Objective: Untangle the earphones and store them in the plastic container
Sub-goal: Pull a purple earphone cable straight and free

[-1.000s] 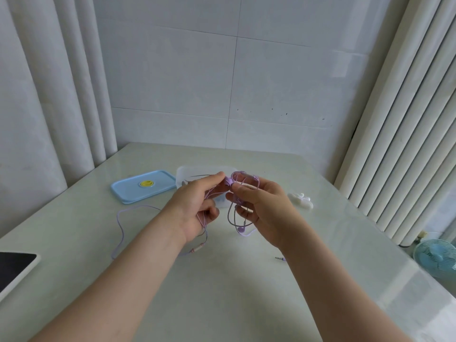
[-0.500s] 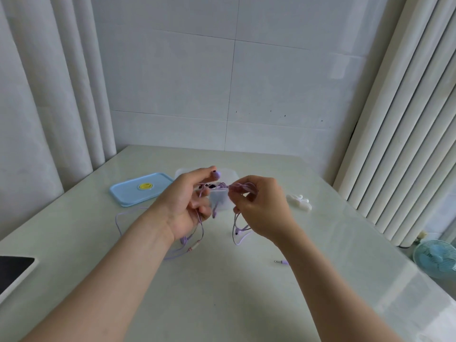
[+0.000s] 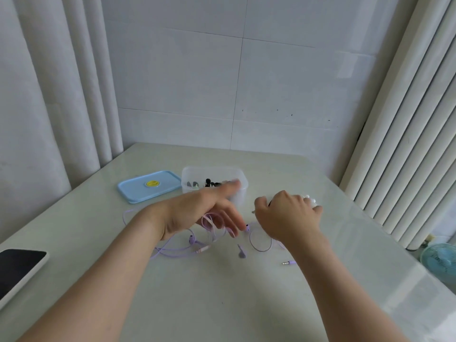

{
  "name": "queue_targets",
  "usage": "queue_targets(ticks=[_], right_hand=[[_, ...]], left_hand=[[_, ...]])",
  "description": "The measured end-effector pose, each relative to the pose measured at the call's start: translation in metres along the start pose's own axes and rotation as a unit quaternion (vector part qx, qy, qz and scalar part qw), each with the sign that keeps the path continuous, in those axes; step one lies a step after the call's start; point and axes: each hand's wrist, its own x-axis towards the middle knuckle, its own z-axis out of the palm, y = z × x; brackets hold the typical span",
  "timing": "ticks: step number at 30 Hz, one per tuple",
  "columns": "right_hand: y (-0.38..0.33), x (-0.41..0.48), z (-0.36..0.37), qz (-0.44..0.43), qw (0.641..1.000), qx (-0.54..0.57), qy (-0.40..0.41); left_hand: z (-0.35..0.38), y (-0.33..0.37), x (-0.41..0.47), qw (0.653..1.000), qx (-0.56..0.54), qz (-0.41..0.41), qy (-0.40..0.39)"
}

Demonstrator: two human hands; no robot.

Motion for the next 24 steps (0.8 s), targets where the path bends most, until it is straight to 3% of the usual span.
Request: queue_targets(ticks=[3,5,6,9,12,14,18,24], right_hand=[[-0.003,0.003,0.007,-0.074,0.991,-0.028,0.112],[-0.01,0.001,0.013,-0.194,0.966,0.042,0.167],[-0.016,-0.003,0.017,-0.241,0.954,0.086,0.156],[-0.033,-0.018,0.03,-0.299,0.939,0.158,0.059],[-0.04,-0.027,0.045,-0.284,0.95,0.124,-0.032],[-0.039,-0.028,0.05,-0.292,0.951,0.09,-0.059],[-0.038,-0.031,0.046,-0.296,0.95,0.06,-0.076],[-0.038,-0.034,0.039,-0.32,0.943,0.031,-0.09]], left_hand=[[-0.01,-0.004,-0.003,0.994,-0.102,-0.031,-0.03],[-0.012,-0.006,-0.005,0.986,-0.16,-0.042,0.021],[-0.013,-0.006,-0.005,0.983,-0.161,-0.037,0.074],[-0.019,-0.01,-0.001,0.963,-0.063,-0.028,0.26],[-0.032,-0.028,-0.002,0.913,0.183,-0.071,0.357],[-0.034,-0.037,-0.003,0.888,0.276,-0.129,0.346],[-0.032,-0.045,0.001,0.884,0.314,-0.208,0.276],[-0.031,-0.052,0.009,0.87,0.367,-0.208,0.256]])
